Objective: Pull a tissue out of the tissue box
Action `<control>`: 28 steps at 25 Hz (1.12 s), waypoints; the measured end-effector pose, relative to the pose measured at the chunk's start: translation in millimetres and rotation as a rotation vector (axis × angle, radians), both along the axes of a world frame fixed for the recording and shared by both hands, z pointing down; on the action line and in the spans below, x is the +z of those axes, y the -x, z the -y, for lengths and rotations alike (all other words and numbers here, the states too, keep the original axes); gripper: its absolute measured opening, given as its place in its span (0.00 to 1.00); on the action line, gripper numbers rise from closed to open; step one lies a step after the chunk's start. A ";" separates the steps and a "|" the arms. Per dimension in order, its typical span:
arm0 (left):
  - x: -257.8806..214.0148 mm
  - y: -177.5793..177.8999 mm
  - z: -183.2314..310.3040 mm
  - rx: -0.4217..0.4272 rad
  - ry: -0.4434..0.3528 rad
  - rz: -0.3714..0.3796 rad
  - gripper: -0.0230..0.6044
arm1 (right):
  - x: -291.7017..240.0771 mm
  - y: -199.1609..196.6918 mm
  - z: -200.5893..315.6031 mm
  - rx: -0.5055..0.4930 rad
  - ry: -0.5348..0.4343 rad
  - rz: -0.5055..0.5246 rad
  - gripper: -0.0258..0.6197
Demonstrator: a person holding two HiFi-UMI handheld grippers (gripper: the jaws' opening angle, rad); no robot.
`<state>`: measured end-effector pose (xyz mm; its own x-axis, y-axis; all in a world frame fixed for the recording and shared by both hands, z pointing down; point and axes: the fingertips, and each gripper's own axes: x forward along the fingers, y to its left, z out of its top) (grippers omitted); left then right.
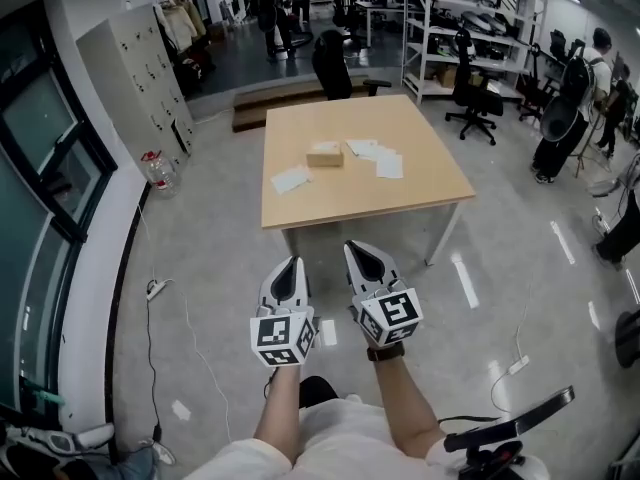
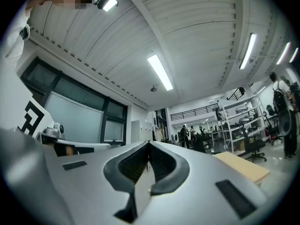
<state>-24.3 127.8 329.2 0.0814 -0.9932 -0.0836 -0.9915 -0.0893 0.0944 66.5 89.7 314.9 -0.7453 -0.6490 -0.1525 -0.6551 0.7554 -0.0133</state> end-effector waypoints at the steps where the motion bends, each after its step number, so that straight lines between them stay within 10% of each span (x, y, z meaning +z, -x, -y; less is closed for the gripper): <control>1: 0.5 -0.6 8.0 0.009 0.003 -0.002 0.04 | 1.1 0.7 7.8 0.002 0.004 0.001 0.04; 11: 4.4 11.7 120.6 0.104 0.017 -0.036 0.04 | 5.8 24.3 108.6 0.016 -0.010 -0.015 0.04; 28: -41.5 144.5 363.2 0.132 -0.061 -0.025 0.04 | -24.3 173.7 331.5 0.007 -0.065 -0.048 0.04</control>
<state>-168.8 -235.4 287.6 0.2086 -0.9669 -0.1468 -0.9681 -0.2255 0.1097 -107.2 -241.8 290.6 -0.7483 -0.6442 -0.1584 -0.6591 0.7491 0.0673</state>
